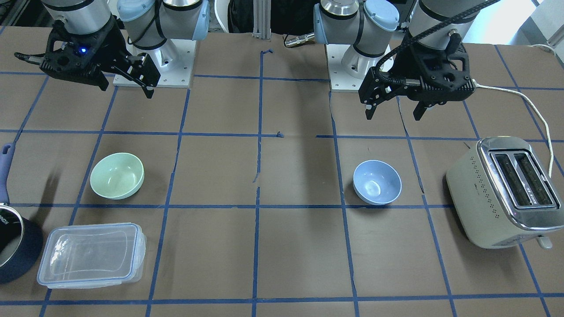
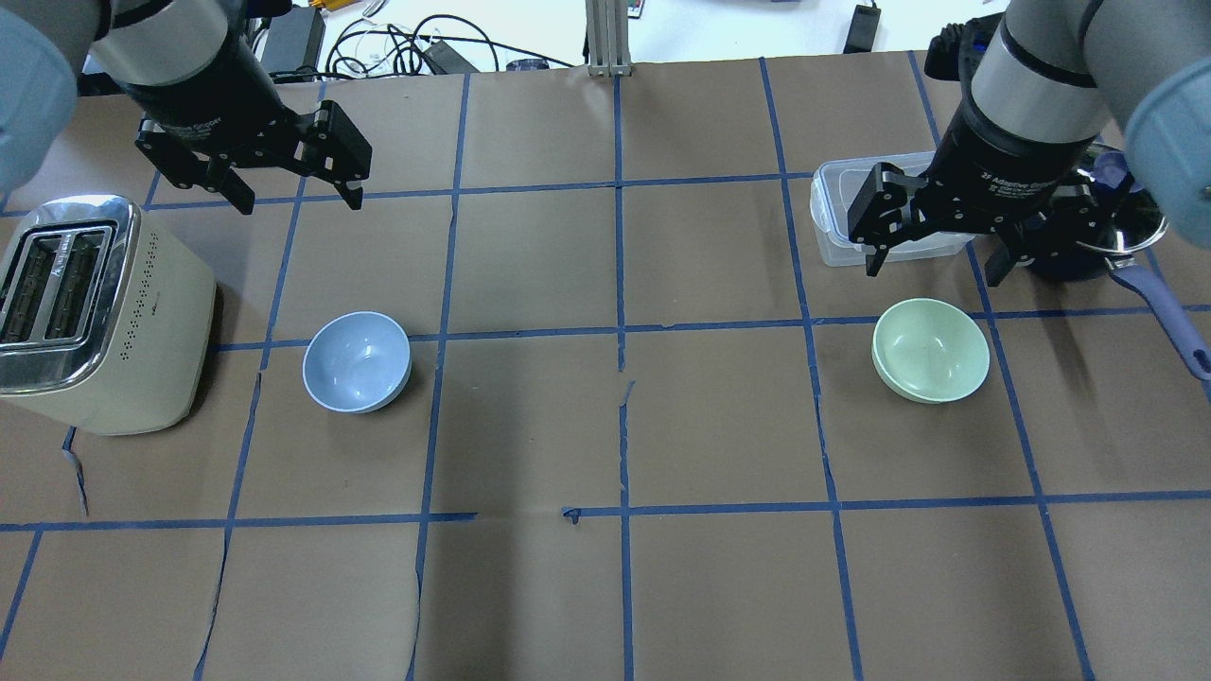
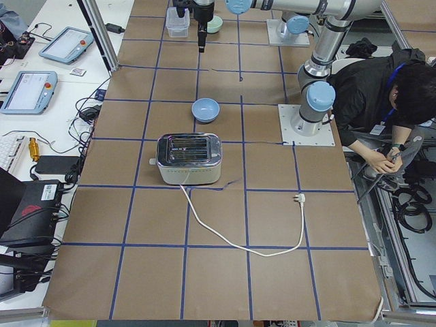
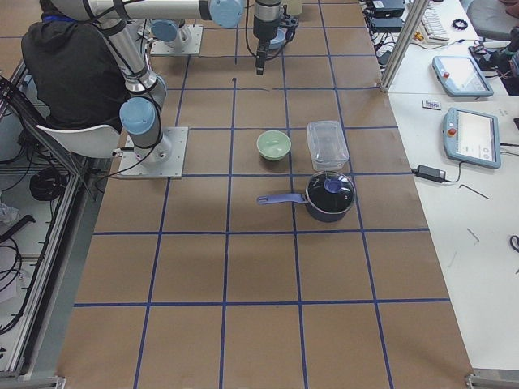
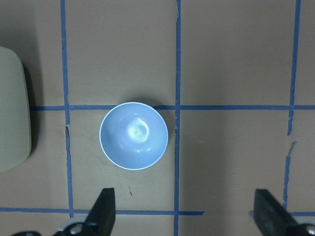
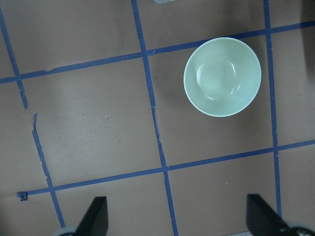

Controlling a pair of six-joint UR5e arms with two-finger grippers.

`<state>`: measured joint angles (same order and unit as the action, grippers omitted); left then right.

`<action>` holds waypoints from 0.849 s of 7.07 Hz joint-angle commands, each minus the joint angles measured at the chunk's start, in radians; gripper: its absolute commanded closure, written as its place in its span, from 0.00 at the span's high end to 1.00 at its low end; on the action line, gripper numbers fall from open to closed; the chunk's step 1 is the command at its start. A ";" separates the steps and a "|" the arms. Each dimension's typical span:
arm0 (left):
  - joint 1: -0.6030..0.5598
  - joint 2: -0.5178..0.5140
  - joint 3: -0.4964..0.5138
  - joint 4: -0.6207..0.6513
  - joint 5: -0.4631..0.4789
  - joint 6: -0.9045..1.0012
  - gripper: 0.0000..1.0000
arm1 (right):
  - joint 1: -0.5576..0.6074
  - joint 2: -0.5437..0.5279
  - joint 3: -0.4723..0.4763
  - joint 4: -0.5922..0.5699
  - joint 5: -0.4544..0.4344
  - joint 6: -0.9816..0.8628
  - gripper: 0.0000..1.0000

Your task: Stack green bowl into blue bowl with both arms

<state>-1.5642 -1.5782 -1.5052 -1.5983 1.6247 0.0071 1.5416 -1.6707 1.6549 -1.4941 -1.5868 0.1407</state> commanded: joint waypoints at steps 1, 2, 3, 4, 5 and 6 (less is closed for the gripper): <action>0.000 0.003 -0.004 0.000 -0.002 0.001 1.00 | 0.000 0.000 0.000 0.000 -0.001 0.000 1.00; 0.000 0.001 0.002 0.000 -0.002 0.001 1.00 | 0.000 0.000 0.000 0.000 -0.001 0.000 1.00; 0.000 -0.005 0.008 0.000 -0.005 0.001 1.00 | 0.000 0.000 0.000 0.000 -0.001 0.000 1.00; 0.000 -0.002 0.005 0.000 -0.003 0.001 1.00 | 0.000 0.000 0.000 0.000 -0.001 0.000 1.00; 0.000 -0.002 0.005 0.000 -0.006 0.001 1.00 | 0.000 0.000 0.000 0.000 -0.001 0.000 1.00; 0.000 0.000 0.000 0.000 -0.006 0.001 1.00 | 0.000 0.000 0.003 0.002 0.001 0.000 1.00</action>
<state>-1.5647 -1.5797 -1.5012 -1.5984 1.6194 0.0077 1.5416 -1.6705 1.6562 -1.4938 -1.5874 0.1412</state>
